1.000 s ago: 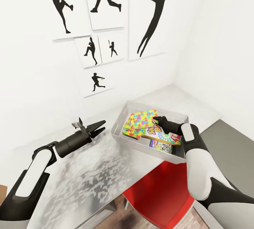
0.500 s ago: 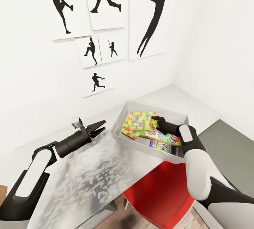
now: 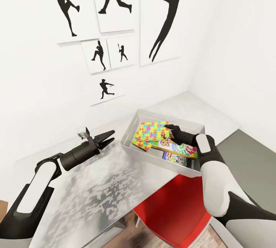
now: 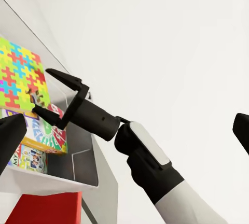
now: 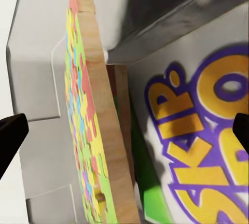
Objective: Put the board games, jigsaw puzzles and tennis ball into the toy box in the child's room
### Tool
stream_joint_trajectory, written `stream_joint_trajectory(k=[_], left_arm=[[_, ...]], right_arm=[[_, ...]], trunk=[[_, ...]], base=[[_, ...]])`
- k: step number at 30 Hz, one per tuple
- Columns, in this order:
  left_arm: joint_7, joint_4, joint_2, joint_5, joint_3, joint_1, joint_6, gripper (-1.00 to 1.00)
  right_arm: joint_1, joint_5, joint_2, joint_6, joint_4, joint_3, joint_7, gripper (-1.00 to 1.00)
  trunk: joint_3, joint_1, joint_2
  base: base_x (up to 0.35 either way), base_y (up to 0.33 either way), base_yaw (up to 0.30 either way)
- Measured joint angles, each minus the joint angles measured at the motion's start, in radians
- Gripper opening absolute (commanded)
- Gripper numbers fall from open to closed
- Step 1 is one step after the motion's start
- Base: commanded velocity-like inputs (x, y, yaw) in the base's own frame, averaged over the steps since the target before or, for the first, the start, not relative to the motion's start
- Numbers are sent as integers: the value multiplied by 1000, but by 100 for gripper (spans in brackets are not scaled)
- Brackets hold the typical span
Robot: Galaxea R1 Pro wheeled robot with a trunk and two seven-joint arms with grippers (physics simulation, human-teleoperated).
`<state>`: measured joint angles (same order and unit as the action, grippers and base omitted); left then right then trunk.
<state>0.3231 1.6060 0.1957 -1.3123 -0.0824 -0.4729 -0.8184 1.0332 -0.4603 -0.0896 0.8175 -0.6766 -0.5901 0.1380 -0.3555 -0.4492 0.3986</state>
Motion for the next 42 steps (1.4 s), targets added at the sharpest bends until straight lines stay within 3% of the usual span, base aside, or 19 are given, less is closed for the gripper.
stream_joint_trajectory(k=[9, 12, 36, 42], left_arm=[[0, 0, 0, 0, 0, 0, 0, 100], [0, 0, 0, 0, 0, 0, 0, 100], [0, 0, 0, 0, 0, 0, 0, 100], [0, 0, 0, 0, 0, 0, 0, 100]], right_arm=[[-3, 9, -1, 30, -12, -3, -2, 100], [-9, 44, -3, 47, -45, -4, -6, 100], [-51, 38, -2, 196, -254, -11, -8, 100], [-77, 14, -5, 225, -306, -10, -9, 100]], trunk=[[0, 0, 0], [0, 0, 0], [0, 0, 0], [0, 0, 0]], base=[[0, 0, 0], [0, 0, 0], [0, 0, 0], [0, 0, 0]])
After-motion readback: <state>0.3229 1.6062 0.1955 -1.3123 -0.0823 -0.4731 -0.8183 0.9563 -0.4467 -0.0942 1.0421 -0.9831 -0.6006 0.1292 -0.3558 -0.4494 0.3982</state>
